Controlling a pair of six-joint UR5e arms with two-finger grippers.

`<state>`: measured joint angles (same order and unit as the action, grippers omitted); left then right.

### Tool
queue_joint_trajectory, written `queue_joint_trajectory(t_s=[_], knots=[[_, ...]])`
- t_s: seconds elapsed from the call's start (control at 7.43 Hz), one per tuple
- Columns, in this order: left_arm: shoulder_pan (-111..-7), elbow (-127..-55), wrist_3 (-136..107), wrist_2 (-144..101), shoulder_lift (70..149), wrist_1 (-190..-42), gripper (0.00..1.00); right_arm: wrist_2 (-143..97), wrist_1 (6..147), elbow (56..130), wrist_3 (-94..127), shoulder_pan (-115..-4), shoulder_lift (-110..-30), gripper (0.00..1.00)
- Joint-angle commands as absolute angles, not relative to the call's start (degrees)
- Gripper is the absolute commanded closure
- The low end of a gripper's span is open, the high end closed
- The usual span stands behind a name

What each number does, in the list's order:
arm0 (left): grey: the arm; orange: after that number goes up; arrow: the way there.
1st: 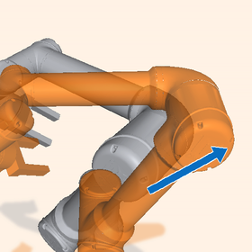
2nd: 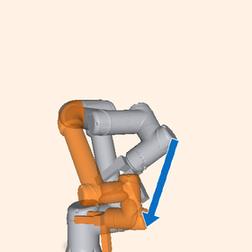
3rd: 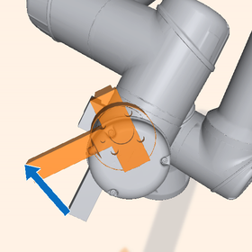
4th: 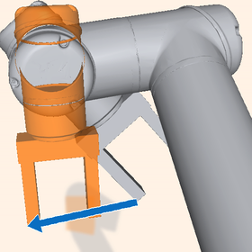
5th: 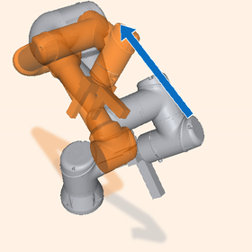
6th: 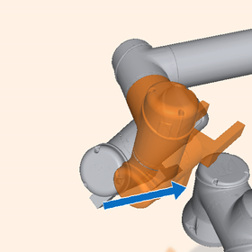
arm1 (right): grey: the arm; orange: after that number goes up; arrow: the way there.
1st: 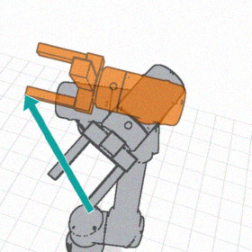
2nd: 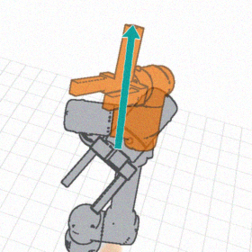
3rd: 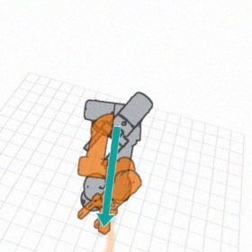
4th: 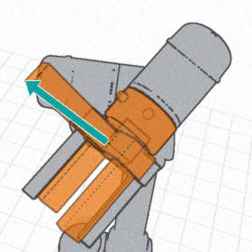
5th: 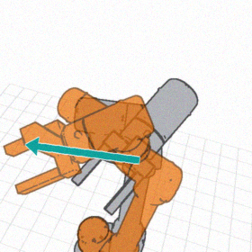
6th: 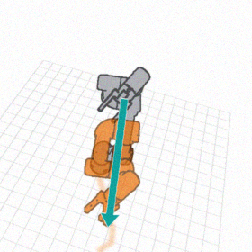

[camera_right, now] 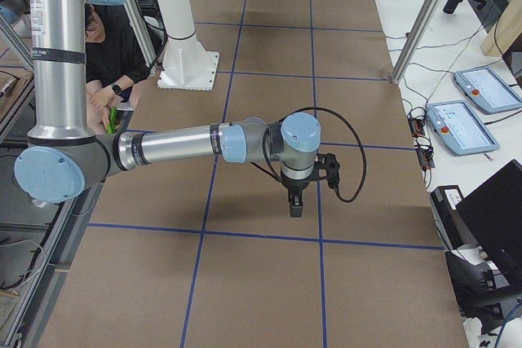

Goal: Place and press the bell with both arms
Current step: 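Carry the bell with the left gripper toward the table center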

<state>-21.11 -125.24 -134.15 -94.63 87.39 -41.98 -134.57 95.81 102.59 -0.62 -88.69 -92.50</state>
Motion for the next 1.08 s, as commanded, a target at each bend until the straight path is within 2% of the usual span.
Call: queue_joint_trajectory(t_s=[0.0,0.13,0.4,0.94], knots=[[-27.56,-122.08,-119.69,-83.37,93.75,-42.18,1.00,-134.56,95.98,102.48,-0.62,-88.68,-92.64,0.00],[-30.21,-121.91,-113.62,-80.36,96.22,-42.36,1.00,-134.47,95.98,102.39,-0.62,-88.68,-92.72,0.00],[-31.11,-119.99,-108.41,-71.06,97.73,-52.67,1.00,-134.39,95.98,102.13,-0.62,-88.68,-92.64,0.00],[-33.66,-112.34,-91.19,-64.16,97.82,-89.21,1.00,-134.99,95.45,102.48,0.09,-88.68,-92.46,0.00]])
